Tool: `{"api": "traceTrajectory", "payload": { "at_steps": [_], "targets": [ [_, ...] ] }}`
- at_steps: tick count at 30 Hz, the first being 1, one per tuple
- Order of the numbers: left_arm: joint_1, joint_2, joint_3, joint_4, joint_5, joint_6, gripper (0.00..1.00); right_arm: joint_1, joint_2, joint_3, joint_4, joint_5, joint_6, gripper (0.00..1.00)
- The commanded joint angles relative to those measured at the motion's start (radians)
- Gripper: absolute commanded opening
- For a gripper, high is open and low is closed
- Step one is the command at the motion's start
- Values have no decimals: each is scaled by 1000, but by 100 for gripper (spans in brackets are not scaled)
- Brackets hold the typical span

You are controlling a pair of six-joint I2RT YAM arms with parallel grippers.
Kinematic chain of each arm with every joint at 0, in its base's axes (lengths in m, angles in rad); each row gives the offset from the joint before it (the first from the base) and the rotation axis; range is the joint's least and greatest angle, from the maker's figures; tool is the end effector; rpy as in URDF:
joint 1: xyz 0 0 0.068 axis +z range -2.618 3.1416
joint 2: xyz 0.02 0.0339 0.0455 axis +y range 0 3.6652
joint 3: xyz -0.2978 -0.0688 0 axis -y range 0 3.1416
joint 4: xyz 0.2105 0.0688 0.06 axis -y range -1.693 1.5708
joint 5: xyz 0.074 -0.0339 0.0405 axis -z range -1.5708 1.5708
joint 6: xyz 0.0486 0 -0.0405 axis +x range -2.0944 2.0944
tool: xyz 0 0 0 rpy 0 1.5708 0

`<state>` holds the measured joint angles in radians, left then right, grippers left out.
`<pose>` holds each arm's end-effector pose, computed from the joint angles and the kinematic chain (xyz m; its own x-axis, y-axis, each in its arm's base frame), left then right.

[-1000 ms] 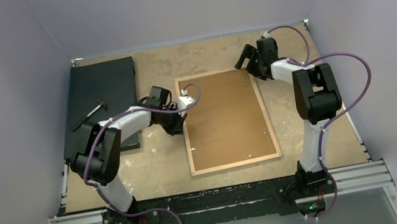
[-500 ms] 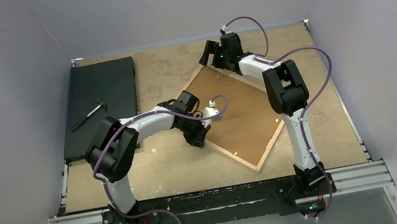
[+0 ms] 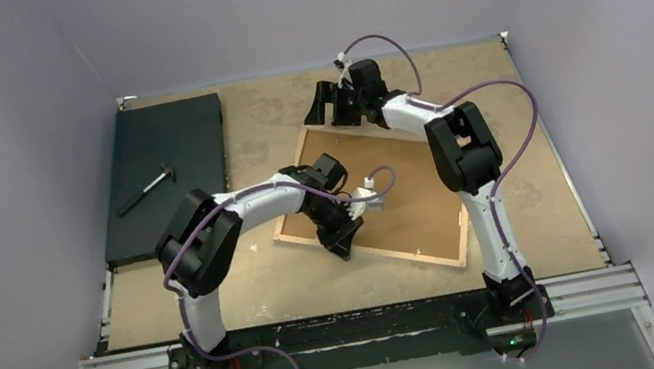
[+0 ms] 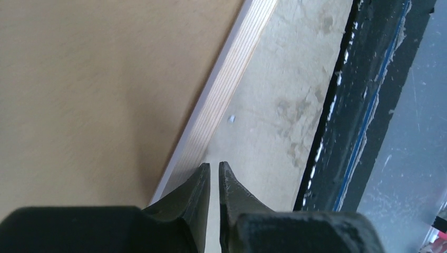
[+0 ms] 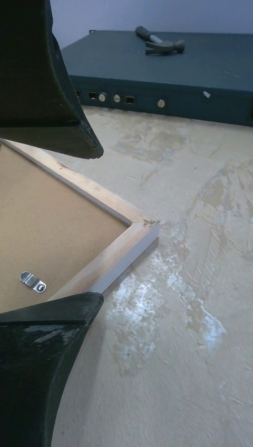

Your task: Put the photo into the frame

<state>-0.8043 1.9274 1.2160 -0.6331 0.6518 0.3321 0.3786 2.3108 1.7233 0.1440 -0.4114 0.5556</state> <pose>0.2200 -0.2710 0.1908 -0.4215 0.8114 -0.4048 0.8510 0.1997 -0.4857 0.4912 0.2163 0.2158 -0.6945 0.2440 -0.6769 -0.3627 0.6938 0.6222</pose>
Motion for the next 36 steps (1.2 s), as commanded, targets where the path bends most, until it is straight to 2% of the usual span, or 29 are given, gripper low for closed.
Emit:
{"api": "traceTrajectory", "payload": {
  "at_steps": [1, 6, 11, 12, 14, 15, 16, 17, 19, 21, 26, 29, 36],
  "targets": [
    [96, -120, 99, -155, 24, 103, 12, 25, -67, 74, -188, 5, -47, 99],
    [293, -225, 217, -255, 38, 155, 16, 23, -201, 20, -224, 195, -51, 99],
    [508, -275, 158, -106, -14, 56, 14, 9, -393, -173, -131, 323, 31, 99],
    [535, -266, 138, -73, -21, 28, 14, -14, -417, -198, -133, 299, 81, 99],
    [569, -231, 110, -50, -15, -1, 12, -87, -472, -298, -70, 136, 163, 99],
    [576, -211, 96, -38, -13, -17, 11, -120, -501, -374, 18, 47, 205, 99],
    [582, -196, 79, -24, -5, -35, 9, -126, -537, -450, 111, 32, 237, 99],
    [586, -185, 60, -6, -4, -54, 7, -101, -573, -481, 108, 86, 232, 99],
    [586, -169, 24, 40, -6, -81, 5, 6, -610, -440, -51, 287, 150, 99],
    [587, -153, 6, 64, -18, -100, 2, 113, -638, -451, -105, 370, 160, 99],
    [605, -106, -14, 88, -5, -132, 0, 301, -711, -629, -19, 441, 349, 96],
    [617, -74, -16, 83, 31, -140, 0, 391, -706, -680, 22, 476, 452, 93],
    [628, -19, -17, 59, 97, -135, 0, 482, -647, -766, 191, 494, 631, 92]
  ]
}}
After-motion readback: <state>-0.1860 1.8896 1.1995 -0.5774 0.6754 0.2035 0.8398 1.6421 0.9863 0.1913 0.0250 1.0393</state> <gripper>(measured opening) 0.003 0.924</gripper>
